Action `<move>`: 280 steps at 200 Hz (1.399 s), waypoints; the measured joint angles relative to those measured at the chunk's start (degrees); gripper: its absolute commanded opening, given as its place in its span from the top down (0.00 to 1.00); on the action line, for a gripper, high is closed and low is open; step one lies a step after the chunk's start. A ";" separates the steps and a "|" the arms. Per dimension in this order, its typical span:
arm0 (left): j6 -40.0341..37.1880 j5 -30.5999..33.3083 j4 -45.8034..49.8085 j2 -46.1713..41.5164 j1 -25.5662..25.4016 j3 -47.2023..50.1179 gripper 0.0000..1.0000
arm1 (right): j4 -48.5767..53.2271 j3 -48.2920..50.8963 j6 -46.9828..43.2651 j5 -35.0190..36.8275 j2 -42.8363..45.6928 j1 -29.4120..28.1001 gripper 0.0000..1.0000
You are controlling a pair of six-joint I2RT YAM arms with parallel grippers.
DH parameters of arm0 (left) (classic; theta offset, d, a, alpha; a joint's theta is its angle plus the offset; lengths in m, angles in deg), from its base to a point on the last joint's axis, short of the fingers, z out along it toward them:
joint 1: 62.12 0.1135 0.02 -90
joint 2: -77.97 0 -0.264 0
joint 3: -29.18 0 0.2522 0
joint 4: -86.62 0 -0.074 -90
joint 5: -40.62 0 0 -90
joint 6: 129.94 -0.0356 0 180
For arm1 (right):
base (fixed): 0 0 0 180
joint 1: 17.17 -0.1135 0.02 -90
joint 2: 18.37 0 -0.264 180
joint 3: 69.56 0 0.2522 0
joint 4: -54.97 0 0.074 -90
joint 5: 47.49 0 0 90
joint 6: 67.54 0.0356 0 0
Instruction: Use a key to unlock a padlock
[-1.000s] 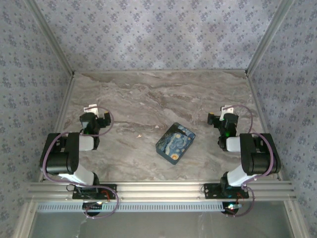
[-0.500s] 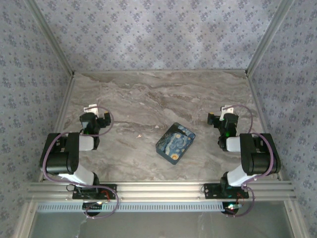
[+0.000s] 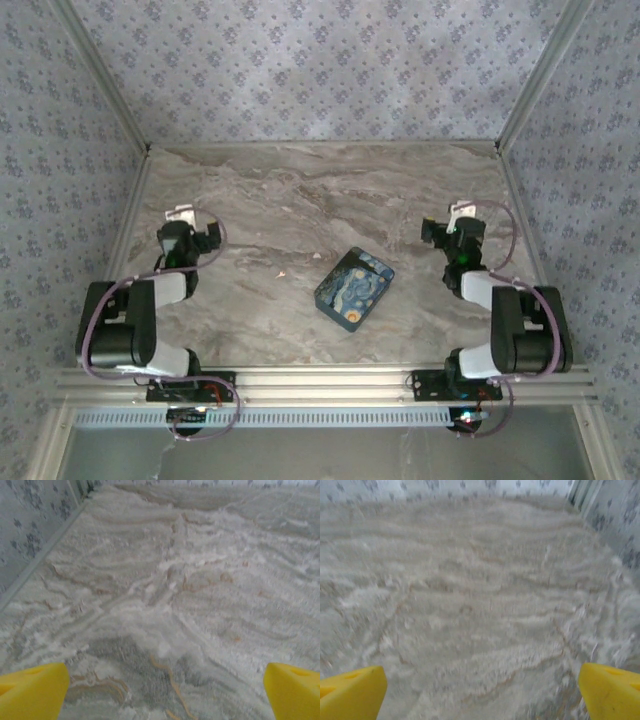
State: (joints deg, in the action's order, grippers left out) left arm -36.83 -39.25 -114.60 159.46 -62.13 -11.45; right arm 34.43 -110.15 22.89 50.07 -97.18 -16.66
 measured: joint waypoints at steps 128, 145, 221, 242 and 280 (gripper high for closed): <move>21.33 -29.07 36.11 -4.66 -13.73 -22.12 0.12 | 43.06 -9.46 32.72 -19.19 23.56 0.92 0.12; 22.64 -31.71 37.42 -3.50 -20.15 -21.92 0.14 | 46.69 -8.37 34.47 -21.44 25.49 -1.38 0.14; 25.00 -35.67 39.10 2.36 -38.80 -20.81 0.19 | 52.11 1.05 43.95 -23.47 29.00 -13.99 0.20; 25.53 -35.91 39.58 4.35 -40.41 -20.81 0.20 | 51.01 2.60 46.93 -23.45 28.68 -17.03 0.21; 26.38 -36.28 39.52 5.01 -44.09 -20.81 0.25 | 47.93 2.43 49.62 -23.19 25.29 -20.06 0.23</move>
State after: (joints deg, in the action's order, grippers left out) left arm -10.45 -75.53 -75.08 164.47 -106.21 -32.26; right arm 82.36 -107.72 72.51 26.88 -71.89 -36.72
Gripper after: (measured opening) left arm 0.770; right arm 0.778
